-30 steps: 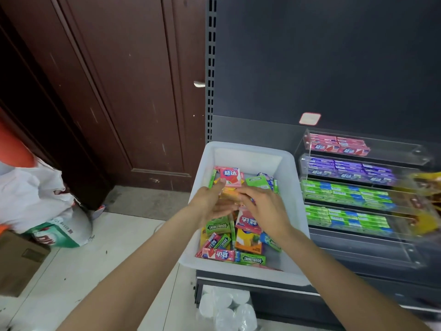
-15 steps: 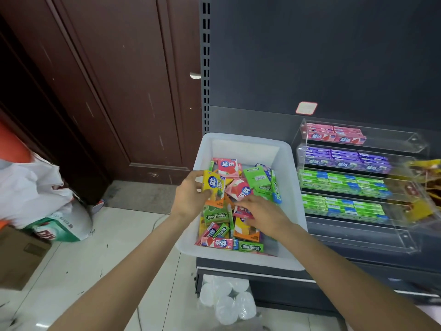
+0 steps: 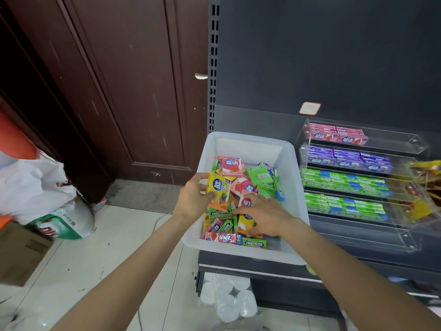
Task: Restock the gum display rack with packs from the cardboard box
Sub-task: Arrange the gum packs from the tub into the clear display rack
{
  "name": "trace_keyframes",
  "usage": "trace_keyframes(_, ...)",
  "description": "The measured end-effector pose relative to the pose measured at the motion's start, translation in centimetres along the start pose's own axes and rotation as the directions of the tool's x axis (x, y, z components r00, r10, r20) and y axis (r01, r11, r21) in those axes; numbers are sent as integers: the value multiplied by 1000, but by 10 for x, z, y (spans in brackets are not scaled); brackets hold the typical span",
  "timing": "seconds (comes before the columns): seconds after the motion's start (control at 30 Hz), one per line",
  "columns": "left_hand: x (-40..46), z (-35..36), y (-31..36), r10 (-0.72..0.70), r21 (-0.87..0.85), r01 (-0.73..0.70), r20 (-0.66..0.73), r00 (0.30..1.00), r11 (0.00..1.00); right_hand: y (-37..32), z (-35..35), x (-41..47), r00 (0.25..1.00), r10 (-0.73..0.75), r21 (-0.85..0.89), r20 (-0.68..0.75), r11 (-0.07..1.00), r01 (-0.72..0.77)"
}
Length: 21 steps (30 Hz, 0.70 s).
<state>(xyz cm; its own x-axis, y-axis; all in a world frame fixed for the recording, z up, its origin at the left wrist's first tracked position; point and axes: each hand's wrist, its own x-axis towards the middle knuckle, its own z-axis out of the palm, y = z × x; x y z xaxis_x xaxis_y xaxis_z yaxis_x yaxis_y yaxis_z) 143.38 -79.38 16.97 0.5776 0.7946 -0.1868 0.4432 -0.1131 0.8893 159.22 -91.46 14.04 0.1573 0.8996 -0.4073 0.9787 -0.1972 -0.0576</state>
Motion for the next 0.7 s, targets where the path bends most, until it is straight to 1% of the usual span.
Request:
trace_keyframes(0.13, 0, 0, 0, -6, 0, 6, -1, 1000, 1000, -3, -1, 0, 1000, 1, -46, 20, 999, -1)
trace_keyframes(0.23, 0, 0, -1, -10, 4, 10, -7, 1000, 1000, -7, -1, -1, 999, 12, -62, -47, 998, -15)
trace_keyframes(0.3, 0, 0, -1, -14, 6, 14, -7, 1000, 1000, -8, -3, -1, 997, -5, -62, -75, 998, 0)
trace_keyframes(0.37, 1, -1, -2, -6, 14, 6, -7, 1000, 1000, -4, -5, 0, 999, -31, -41, -34, 999, 29)
trace_keyframes(0.43, 3, -2, -2, -1, 18, 2, -10, 1000, 1000, 2, -7, 0, 997, -47, -31, 54, 998, 49)
trace_keyframes(0.5, 4, -2, -3, -2, 23, 2, -10, 1000, 1000, 7, -9, 1, 991, -41, -65, 126, 997, 50)
trace_keyframes(0.53, 5, -2, -3, -5, 25, 5, -8, 1000, 1000, 8, -9, 1, 989, -38, -85, 140, 995, 51)
trace_keyframes(0.6, 5, -1, -4, -11, 28, 12, -3, 1000, 1000, 7, -8, 2, 991, -45, -110, 126, 992, 59)
trace_keyframes(0.7, 7, -1, -5, -19, 20, 19, 2, 1000, 1000, 5, -7, 5, 998, -54, -87, 45, 995, 57)
